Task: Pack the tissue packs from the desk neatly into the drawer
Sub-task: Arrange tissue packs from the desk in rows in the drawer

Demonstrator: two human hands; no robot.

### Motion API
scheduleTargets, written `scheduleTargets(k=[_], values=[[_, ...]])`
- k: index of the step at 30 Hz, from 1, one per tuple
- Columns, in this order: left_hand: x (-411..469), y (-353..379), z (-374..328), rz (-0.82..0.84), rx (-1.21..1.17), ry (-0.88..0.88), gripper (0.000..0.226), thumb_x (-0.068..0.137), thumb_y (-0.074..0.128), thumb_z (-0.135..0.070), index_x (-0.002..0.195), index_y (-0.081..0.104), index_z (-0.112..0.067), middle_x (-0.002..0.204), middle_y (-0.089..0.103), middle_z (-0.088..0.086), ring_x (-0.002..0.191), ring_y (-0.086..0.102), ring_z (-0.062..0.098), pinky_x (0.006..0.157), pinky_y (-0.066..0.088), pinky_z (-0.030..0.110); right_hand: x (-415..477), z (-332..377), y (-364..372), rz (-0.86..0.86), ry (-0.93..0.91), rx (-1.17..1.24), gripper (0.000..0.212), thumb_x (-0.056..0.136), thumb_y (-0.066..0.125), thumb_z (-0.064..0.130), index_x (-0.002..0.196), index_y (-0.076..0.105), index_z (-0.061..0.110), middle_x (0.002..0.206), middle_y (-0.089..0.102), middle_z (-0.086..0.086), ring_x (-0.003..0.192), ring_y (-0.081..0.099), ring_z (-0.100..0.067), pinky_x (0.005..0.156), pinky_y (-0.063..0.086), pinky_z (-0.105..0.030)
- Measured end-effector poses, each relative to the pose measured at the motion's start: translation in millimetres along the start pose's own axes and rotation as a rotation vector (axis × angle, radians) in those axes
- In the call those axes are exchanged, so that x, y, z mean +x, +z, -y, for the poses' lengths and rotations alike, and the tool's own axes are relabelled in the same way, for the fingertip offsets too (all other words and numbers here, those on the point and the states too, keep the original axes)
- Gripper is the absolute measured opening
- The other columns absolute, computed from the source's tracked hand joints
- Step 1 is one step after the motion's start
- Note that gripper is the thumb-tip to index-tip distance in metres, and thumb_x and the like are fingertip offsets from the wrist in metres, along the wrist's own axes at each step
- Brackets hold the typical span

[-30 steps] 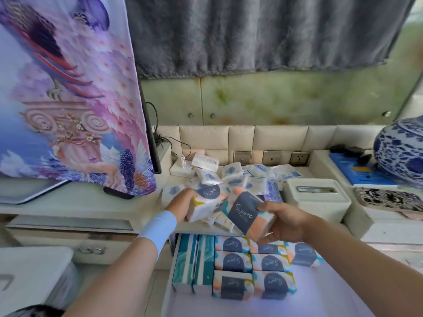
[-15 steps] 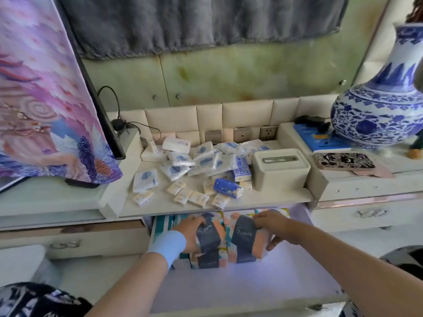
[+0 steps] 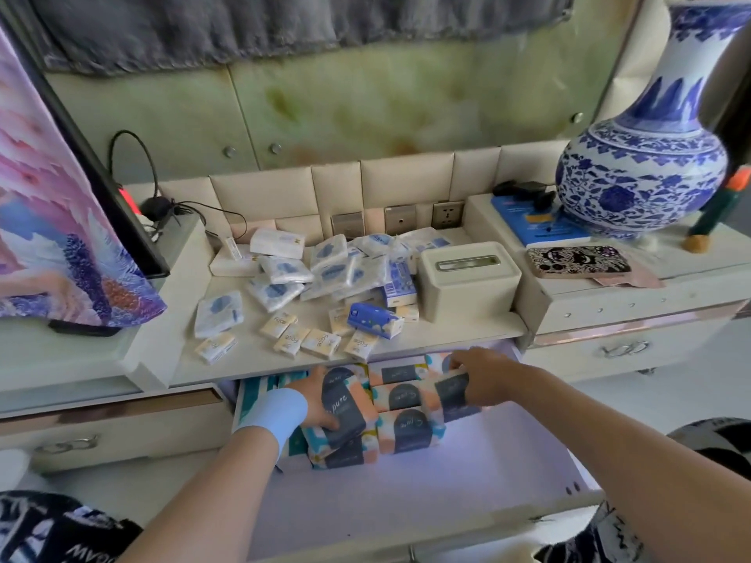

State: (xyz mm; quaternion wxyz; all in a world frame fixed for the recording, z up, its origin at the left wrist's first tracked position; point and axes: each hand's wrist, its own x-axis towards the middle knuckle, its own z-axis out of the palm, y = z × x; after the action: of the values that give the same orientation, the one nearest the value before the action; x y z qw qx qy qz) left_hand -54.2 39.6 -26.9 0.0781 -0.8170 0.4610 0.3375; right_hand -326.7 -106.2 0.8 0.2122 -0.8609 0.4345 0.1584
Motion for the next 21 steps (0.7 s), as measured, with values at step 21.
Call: scheduleTargets(k=[21], values=[[-4.2, -30.6, -63.7, 0.050, 0.035, 0.183, 0.075, 0.070, 0.077, -0.040, 0.134, 0.039, -0.033, 0.113, 0.053, -0.006, 0.095, 0.056, 0.017, 0.070, 0.046, 0.029, 21.2, -41.3, 31.3, -0.126, 0.217, -0.229, 0.054, 0.081, 0.057, 0.032, 0.132, 0.049, 0.020, 0.130, 0.049, -0.010, 0.121, 0.049, -0.027, 0.089, 0.051, -0.037]])
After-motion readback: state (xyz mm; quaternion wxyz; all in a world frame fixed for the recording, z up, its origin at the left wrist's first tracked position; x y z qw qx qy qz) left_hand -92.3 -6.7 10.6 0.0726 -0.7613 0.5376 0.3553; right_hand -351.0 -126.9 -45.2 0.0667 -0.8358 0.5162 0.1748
